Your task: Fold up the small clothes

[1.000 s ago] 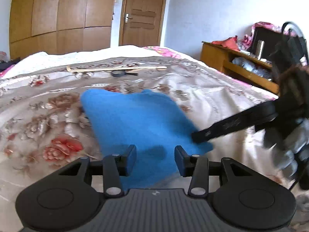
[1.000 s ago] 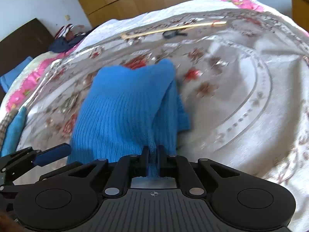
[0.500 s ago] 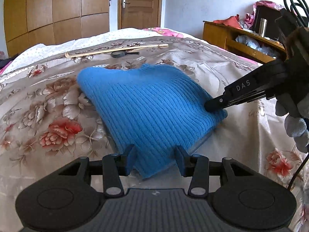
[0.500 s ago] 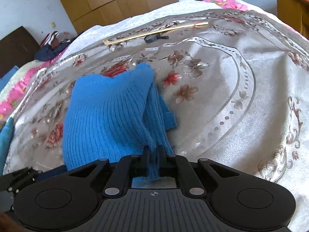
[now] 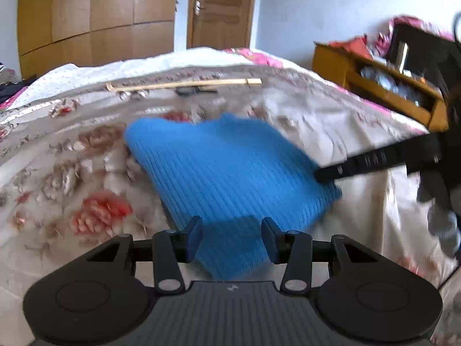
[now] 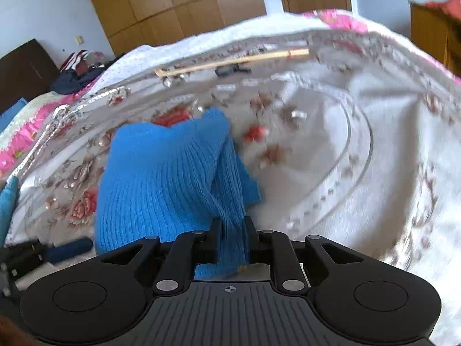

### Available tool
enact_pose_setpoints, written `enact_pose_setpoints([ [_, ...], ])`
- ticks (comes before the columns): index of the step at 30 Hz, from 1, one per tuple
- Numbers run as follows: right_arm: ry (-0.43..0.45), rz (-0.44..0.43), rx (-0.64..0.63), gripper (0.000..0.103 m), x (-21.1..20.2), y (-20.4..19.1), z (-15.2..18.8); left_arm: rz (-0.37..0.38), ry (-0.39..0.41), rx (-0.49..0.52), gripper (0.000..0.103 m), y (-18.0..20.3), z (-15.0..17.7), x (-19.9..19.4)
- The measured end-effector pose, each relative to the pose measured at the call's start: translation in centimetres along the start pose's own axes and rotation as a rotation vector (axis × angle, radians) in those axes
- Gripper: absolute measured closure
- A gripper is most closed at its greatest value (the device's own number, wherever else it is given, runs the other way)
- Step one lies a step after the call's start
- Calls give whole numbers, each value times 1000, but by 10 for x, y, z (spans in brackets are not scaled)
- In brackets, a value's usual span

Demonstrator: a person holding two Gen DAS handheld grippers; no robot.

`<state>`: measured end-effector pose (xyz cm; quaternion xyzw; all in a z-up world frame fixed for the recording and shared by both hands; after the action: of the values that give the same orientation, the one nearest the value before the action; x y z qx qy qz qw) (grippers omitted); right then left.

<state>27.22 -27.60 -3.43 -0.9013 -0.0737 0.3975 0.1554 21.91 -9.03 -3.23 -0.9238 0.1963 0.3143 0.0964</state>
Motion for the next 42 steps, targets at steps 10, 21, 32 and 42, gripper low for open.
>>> enact_pose_setpoints([
  [10, 19, 123, -126, 86, 22, -19, 10, -104, -53, -65, 38, -27, -18, 51],
  [21, 17, 120, -126, 86, 24, -12, 16, -141, -63, -8, 34, -19, -16, 57],
  [32, 18, 115, -124, 86, 24, -11, 15, -157, -74, 13, 33, -17, -17, 57],
  [42, 79, 68, -68, 86, -2, 0, 11, -183, -27, -5, 33, -38, -41, 51],
])
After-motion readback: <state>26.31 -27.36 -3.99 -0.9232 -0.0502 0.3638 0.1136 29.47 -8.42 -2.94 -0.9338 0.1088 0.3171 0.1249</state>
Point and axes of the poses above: each gripper's, at about its wrist camera, not at the fingertips, and x roughly the way its jaws point, y to its right, z to its underside, the point moved 4 cm from there along x, roughly the way its jaws point, and after that the axes turned 11 degrees about x, right-handed, at the moved point
